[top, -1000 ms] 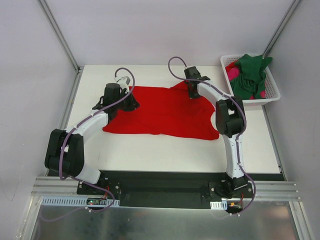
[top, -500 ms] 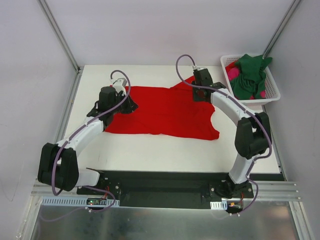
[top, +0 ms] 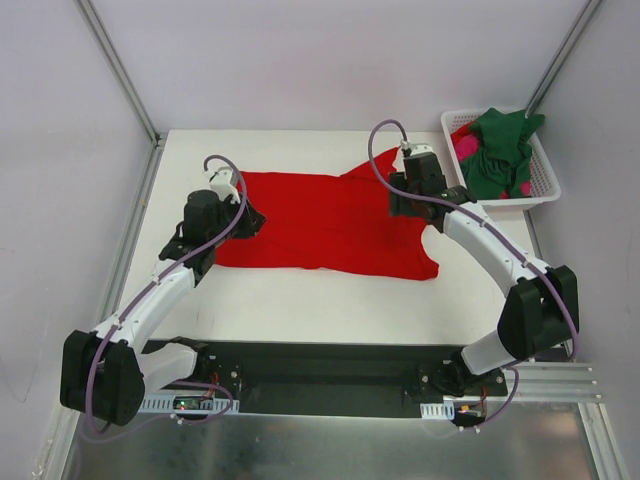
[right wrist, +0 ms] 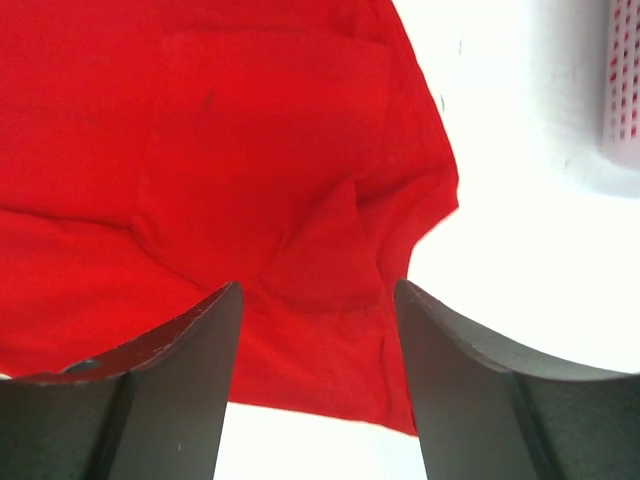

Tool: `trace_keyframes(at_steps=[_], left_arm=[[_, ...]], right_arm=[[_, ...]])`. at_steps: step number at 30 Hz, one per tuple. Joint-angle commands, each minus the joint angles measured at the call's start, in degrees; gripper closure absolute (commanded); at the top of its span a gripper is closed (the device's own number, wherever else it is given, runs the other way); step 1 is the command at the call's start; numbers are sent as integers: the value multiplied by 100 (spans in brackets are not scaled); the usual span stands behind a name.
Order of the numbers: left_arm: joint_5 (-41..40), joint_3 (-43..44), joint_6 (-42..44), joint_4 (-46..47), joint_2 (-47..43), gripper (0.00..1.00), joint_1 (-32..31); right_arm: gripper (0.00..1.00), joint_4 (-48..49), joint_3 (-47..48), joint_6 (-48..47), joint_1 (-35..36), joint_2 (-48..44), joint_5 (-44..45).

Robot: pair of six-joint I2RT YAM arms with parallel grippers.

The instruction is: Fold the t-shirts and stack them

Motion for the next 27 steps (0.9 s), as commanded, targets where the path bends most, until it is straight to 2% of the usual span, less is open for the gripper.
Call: trace_keyframes(at_steps=[1,9,11,14,27], left_arm=[[-591,-120,21,-254,-170,82,35],[-934,-488,-269,-492,-222,81,131],[-1335,-568,-216,-614,-327,81,149],[-1908,-664,-251,-870,-503,82,254],[-2507,-981,-207,-1222,-706,86,518]], right_arm=[[34,-166,-415,290,-2,-431,283],[34,-80,-1548,845,-10,-853,187],[34,-36,-1811,941,-2,-906,230],[33,17,-2058,994,-2,-1038,274],[32,88,-2569,1170,-89,-1082,231]])
